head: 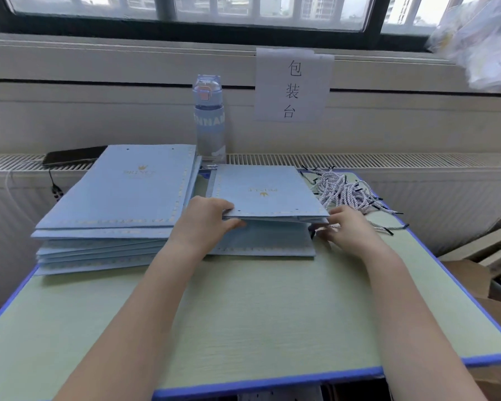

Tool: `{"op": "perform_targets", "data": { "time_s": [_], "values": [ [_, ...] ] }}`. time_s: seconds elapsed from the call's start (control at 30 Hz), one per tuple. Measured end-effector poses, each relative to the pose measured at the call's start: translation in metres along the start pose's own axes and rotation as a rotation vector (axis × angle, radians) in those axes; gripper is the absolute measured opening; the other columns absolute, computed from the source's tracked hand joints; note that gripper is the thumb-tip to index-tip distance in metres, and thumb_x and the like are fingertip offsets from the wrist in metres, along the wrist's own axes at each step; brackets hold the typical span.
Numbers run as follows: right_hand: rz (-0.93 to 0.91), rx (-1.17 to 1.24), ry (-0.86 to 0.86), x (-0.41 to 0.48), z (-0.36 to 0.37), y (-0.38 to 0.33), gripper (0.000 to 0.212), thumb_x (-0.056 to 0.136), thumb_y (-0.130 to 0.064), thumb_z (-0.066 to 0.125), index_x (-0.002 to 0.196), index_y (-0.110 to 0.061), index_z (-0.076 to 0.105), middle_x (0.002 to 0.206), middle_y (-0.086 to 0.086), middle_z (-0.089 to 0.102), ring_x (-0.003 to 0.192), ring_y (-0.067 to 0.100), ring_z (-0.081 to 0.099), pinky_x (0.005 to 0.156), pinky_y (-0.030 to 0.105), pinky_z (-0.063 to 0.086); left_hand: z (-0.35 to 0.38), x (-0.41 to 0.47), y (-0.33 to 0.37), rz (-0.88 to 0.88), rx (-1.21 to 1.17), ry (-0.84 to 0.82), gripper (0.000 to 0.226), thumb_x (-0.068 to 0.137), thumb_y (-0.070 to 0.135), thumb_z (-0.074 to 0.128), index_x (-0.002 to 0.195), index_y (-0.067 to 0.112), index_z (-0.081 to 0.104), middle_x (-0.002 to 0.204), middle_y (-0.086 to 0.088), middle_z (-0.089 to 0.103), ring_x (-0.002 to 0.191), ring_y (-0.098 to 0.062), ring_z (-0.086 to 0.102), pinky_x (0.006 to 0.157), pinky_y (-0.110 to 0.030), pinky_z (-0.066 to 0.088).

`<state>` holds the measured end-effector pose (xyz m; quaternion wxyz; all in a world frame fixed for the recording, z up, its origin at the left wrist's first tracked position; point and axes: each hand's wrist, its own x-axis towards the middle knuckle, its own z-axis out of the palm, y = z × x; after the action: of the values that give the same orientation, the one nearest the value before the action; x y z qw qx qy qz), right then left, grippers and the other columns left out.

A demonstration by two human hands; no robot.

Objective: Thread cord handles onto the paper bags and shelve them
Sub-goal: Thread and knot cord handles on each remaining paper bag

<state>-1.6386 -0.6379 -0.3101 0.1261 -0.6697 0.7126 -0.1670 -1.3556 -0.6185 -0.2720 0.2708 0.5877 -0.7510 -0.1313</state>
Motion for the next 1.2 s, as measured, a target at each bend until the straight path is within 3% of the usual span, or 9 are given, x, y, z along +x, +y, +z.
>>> {"op": "perform_targets", "data": {
  "time_s": [0.2,0.4,0.57,0.7,0.87,1.1,1.13,1.17,1.2],
  "values": [
    [0.018,0.077,0.070,-0.006,-0.007,0.000,0.005,0.084,-0.027,0.070,0.089,-0.029,0.069,0.121,0.002,0.053,0.119,0.027,0.046,0.099,0.047,0.038,-0.001,-0.001,-0.001,-0.008,-0.052,0.026,0.041,0.079,0.036,0.074,0.076,-0.002,0.060,0.071,-0.019,0.058,0.065,-0.022,0.044,0.060,-0.032,0.031],
    [-0.002,0.288,0.498,-0.017,-0.024,-0.012,0.011,0.092,-0.011,0.055,0.096,-0.014,0.065,0.100,0.006,0.061,0.104,0.027,0.049,0.083,0.033,0.034,-0.001,0.000,-0.002,0.008,-0.019,-0.010,0.039,0.079,0.035,0.074,0.074,0.002,0.055,0.071,-0.016,0.057,0.065,-0.019,0.046,0.060,-0.032,0.035],
    [-0.146,0.491,0.386,-0.028,-0.022,-0.041,0.009,0.089,-0.013,0.061,0.089,-0.021,0.061,0.085,-0.005,0.068,0.086,0.008,0.059,0.075,0.009,0.037,0.009,0.000,0.000,0.007,-0.041,-0.115,0.017,0.082,0.031,0.073,0.086,0.021,0.060,0.085,-0.007,0.055,0.080,-0.015,0.045,0.073,-0.025,0.033],
    [-0.259,0.501,0.248,-0.034,-0.005,-0.061,0.014,0.087,-0.008,0.062,0.088,-0.022,0.064,0.082,-0.013,0.066,0.085,0.003,0.060,0.081,0.008,0.040,0.018,-0.001,-0.003,-0.005,-0.075,-0.137,0.036,0.083,0.027,0.073,0.116,0.015,0.068,0.117,0.000,0.066,0.101,-0.011,0.056,0.084,-0.020,0.037],
    [-0.478,0.509,0.179,-0.037,0.016,-0.076,0.019,0.085,0.001,0.065,0.097,-0.011,0.074,0.088,-0.004,0.069,0.083,-0.007,0.059,0.077,0.004,0.037,0.019,-0.001,-0.007,0.018,-0.049,-0.133,0.017,0.081,0.033,0.074,0.090,0.019,0.072,0.089,-0.003,0.068,0.083,-0.015,0.058,0.086,-0.036,0.049],
    [-0.483,0.764,0.318,-0.041,0.004,-0.082,0.028,0.089,-0.001,0.060,0.095,-0.026,0.069,0.092,-0.007,0.069,0.089,0.006,0.065,0.085,0.019,0.047,0.017,0.000,-0.006,0.056,-0.050,-0.169,0.018,0.087,0.031,0.067,0.096,0.017,0.075,0.091,-0.005,0.071,0.083,-0.016,0.059,0.079,-0.030,0.046],
    [-0.460,0.835,0.373,-0.042,-0.002,-0.081,0.029,0.089,-0.001,0.059,0.095,-0.028,0.067,0.090,-0.011,0.069,0.087,0.005,0.064,0.084,0.019,0.047,0.019,0.000,-0.008,0.063,-0.046,-0.169,0.031,0.089,0.032,0.064,0.096,0.002,0.070,0.086,-0.004,0.069,0.079,-0.012,0.056,0.076,-0.029,0.045],
    [-0.432,0.905,0.437,-0.043,-0.010,-0.079,0.029,0.090,0.000,0.058,0.095,-0.028,0.066,0.087,-0.015,0.068,0.085,0.003,0.064,0.083,0.018,0.047,0.018,0.000,-0.009,0.075,-0.029,-0.185,0.021,0.091,0.033,0.061,0.075,0.022,0.053,0.081,-0.004,0.067,0.074,-0.012,0.053,0.074,-0.029,0.045],
    [-0.399,0.965,0.498,-0.042,-0.018,-0.076,0.028,0.090,0.000,0.058,0.094,-0.026,0.066,0.083,-0.018,0.069,0.083,0.001,0.063,0.082,0.016,0.046,0.018,0.001,-0.010,0.092,-0.030,-0.178,0.016,0.093,0.033,0.058,0.082,0.026,0.067,0.078,-0.005,0.067,0.071,-0.013,0.053,0.072,-0.031,0.047]
  ]
}}
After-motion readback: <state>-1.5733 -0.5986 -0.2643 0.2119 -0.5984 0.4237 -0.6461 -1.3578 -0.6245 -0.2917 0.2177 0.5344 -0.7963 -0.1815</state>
